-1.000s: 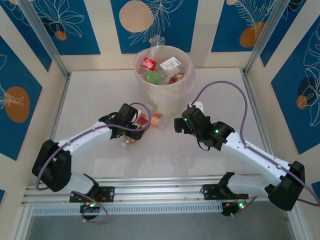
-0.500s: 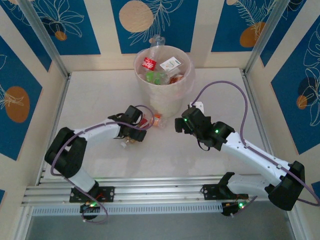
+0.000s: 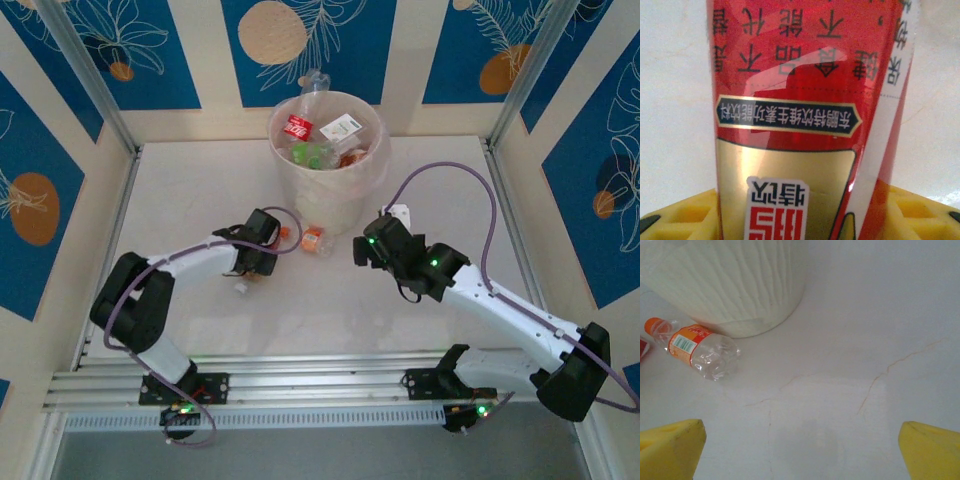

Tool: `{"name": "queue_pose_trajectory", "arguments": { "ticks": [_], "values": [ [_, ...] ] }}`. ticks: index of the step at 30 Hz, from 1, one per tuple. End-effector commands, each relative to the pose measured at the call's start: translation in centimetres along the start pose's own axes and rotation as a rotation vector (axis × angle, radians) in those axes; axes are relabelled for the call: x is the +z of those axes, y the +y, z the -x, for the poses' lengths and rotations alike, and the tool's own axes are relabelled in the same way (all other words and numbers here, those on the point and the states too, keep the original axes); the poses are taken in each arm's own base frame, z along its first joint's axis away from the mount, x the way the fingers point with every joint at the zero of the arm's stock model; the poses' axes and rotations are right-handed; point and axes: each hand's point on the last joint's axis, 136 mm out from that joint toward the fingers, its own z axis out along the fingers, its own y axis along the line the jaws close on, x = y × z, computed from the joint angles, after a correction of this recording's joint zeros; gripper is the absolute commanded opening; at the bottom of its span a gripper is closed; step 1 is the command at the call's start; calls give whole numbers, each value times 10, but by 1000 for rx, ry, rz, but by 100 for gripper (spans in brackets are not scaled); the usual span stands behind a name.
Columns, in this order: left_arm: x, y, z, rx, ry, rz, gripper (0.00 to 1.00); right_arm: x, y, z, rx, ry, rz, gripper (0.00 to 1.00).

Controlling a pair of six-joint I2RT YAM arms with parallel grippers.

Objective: Put the plastic bottles in the bin

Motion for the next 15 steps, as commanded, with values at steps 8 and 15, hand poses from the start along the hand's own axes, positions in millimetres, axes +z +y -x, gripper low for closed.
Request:
{"name": "queue_pose_trajectory", "arguments": {
  "ticks": [8, 15],
  "values": [
    [-87, 40, 35, -32, -179, 94, 51, -35, -14, 31, 82, -111, -2, 99],
    [-186, 51, 81, -67, -413, 33, 53, -46, -17, 34, 103, -126, 27, 99]
  ]
}}
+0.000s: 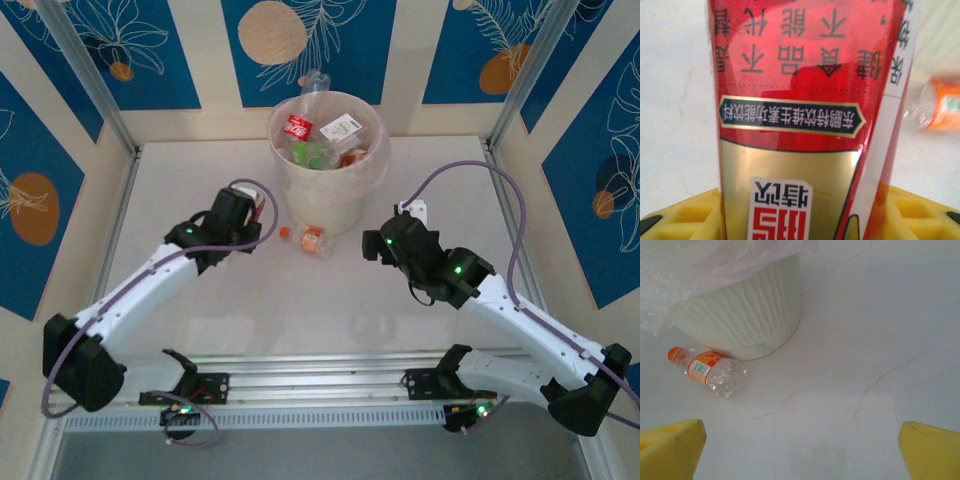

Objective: Put the plastic bottles in the bin

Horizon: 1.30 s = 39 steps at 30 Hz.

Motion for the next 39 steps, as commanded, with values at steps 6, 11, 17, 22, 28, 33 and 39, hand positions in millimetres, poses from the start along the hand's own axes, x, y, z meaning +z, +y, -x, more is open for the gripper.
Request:
{"name": "queue_pose_trajectory", "arguments": {
  "ticks": [6, 11, 17, 22, 28, 33, 39],
  "values": [
    [-87, -23, 106, -118, -283, -272, 53, -20, -7, 16, 70, -48, 6, 99],
    [-118, -53, 172, -204, -428, -459, 53, -26, -8, 21, 70, -63, 15, 99],
    [-139, -77, 244, -74, -627, -500, 52, -33, -12, 28, 60, -82, 7, 99],
    [-132, -97, 290, 202, -763, -453, 52, -34, -14, 25, 71, -79, 11, 99],
    [-98, -122, 322, 418, -771, -415, 55, -33, -13, 22, 85, -66, 15, 99],
    [-59, -136, 326, 521, -741, -416, 56, -33, -15, 19, 92, -53, 7, 99],
    [-14, -144, 314, 605, -682, -418, 58, -35, -17, 17, 97, -40, 3, 99]
  ]
}}
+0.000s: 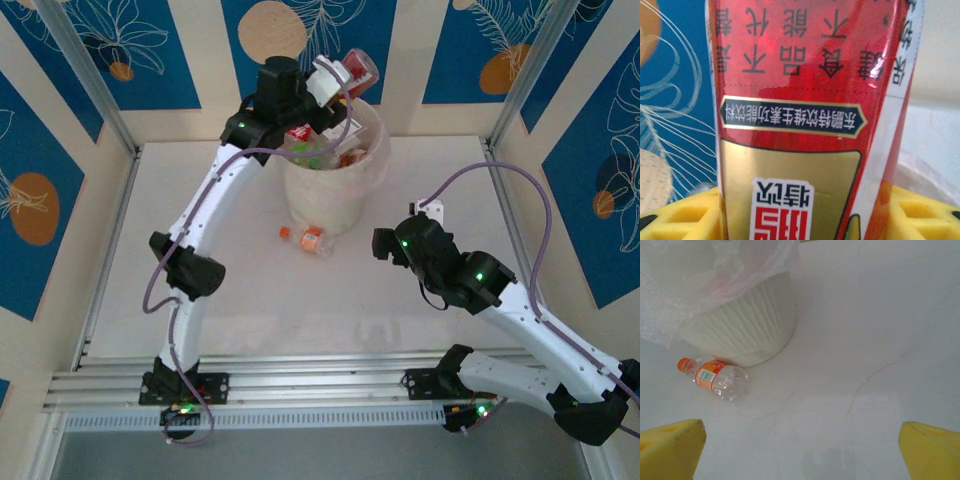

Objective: Put the plastic bottles in the bin

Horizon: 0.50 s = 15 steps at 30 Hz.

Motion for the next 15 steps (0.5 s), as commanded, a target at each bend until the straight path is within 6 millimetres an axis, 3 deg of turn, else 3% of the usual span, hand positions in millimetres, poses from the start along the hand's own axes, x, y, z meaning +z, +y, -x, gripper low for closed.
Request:
{"name": "queue_pose_trajectory", "arguments": {
  "ticks": [1, 15],
  "values": [
    [1, 2, -7, 83, 13, -29, 59, -9, -2, 7, 36, -15, 5, 99],
    [9, -7, -54, 130, 175, -62, 68, -7, -3, 4, 39, -7, -3, 99]
  ]
}}
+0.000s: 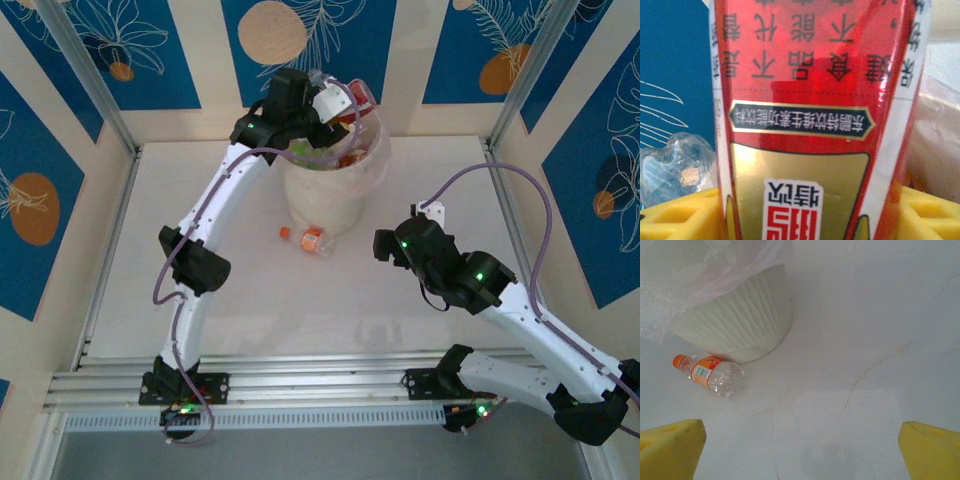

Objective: Put the plastic bottles in the bin

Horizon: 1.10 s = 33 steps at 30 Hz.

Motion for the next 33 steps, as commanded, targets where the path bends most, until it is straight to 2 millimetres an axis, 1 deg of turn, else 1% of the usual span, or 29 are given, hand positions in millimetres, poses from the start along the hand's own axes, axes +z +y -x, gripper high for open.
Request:
{"name": "queue_pose_trajectory", "arguments": {
  "ticks": [1, 5, 7, 9, 10, 14, 17, 22, 24, 26, 29, 31, 33],
  "values": [
    [-9, 5, -5, 33, 33, 5, 70, -7, 0, 7, 31, -21, 9, 99],
    [-10, 8, -7, 43, 50, 21, 76, -7, 0, 7, 31, -22, 9, 99],
    [-10, 10, -9, 47, 59, 36, 86, -7, 0, 7, 32, -22, 9, 99],
    [-9, 12, -10, 50, 64, 47, 90, -7, 0, 7, 32, -21, 10, 99],
    [-9, 13, -10, 50, 64, 51, 91, -7, 0, 7, 32, -22, 8, 99],
    [-10, 16, -11, 55, 71, 63, 92, -7, 0, 7, 32, -22, 8, 99],
    [-9, 16, -15, 58, 88, 72, 91, -8, 0, 8, 33, -23, 8, 99],
    [0, 15, -33, 49, 143, 85, 90, -8, 0, 8, 32, -24, 10, 99],
    [2, 15, -35, 40, 147, 91, 90, -7, 0, 8, 31, -24, 8, 99],
    [2, 20, -35, 32, 147, 117, 90, -8, 1, 9, 30, -26, 10, 99],
    [-1, 33, -33, 25, 152, 189, 90, -8, 1, 9, 30, -28, 12, 99],
    [-6, 39, -29, 21, 144, 216, 90, -8, 1, 10, 29, -29, 13, 99],
    [-14, 42, -20, 16, 122, 223, 91, -6, 4, 9, 19, -27, 26, 99]
  ]
}}
